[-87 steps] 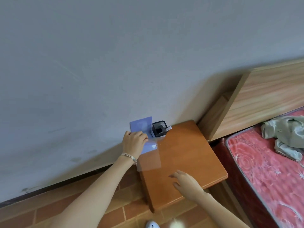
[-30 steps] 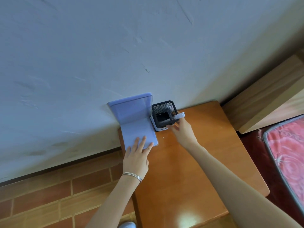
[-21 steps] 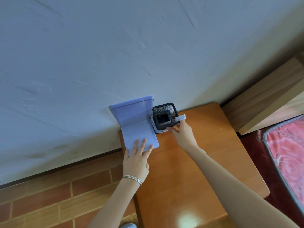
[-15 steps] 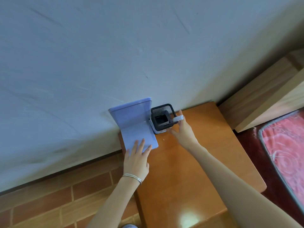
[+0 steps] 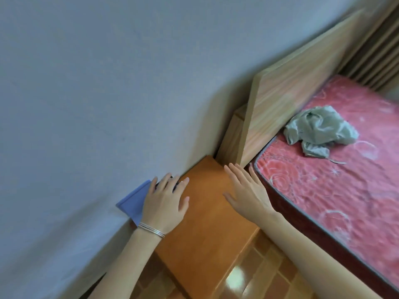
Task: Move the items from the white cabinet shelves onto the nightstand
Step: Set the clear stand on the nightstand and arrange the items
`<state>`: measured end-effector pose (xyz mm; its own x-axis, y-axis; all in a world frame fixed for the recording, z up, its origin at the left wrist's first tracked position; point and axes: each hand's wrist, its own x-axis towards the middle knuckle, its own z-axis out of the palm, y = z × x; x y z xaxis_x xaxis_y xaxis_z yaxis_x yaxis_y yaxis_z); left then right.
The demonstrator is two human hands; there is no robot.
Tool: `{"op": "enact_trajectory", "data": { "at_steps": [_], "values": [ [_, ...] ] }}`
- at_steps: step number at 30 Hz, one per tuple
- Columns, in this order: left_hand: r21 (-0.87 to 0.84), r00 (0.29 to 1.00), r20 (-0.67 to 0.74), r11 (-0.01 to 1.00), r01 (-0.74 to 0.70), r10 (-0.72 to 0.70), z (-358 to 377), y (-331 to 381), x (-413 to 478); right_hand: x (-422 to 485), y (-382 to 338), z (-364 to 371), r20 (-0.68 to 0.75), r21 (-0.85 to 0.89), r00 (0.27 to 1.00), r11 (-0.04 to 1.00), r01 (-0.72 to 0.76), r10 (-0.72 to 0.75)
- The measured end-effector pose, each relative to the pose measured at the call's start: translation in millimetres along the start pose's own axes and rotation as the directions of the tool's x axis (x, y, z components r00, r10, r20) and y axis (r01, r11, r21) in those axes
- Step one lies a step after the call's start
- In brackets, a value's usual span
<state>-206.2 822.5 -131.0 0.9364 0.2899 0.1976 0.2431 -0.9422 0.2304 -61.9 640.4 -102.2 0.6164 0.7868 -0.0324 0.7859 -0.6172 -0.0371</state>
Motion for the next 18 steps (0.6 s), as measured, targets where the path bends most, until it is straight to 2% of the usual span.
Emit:
{"op": "enact_trajectory", "data": {
  "at_steps": [4,7,12,16,18],
  "values": [
    [-0.019,0.987,-0.047,0.988,-0.156,0.155,-70,55,26,-60,18,-76,-0.098,-0.115,0.987,0.983,-0.14,0.129],
    [-0.044,0.951,-0.068,0.952,-0.304,0.301,-116,106,37,-115,27,-127,-0.183,-0.1,0.951,0.958,-0.27,0.249],
    [-0.084,0.819,-0.093,0.816,-0.573,0.566,-169,204,21,-230,28,-186,-0.265,-0.06,0.859,0.882,-0.468,0.438],
    [-0.123,0.711,-0.067,0.701,-0.702,0.7,-181,279,-16,-333,18,-197,-0.304,-0.051,0.754,0.78,-0.623,0.582],
    [-0.161,0.635,-0.054,0.621,-0.767,0.771,-180,316,-42,-385,11,-196,-0.3,-0.057,0.693,0.713,-0.699,0.655]
  ]
}}
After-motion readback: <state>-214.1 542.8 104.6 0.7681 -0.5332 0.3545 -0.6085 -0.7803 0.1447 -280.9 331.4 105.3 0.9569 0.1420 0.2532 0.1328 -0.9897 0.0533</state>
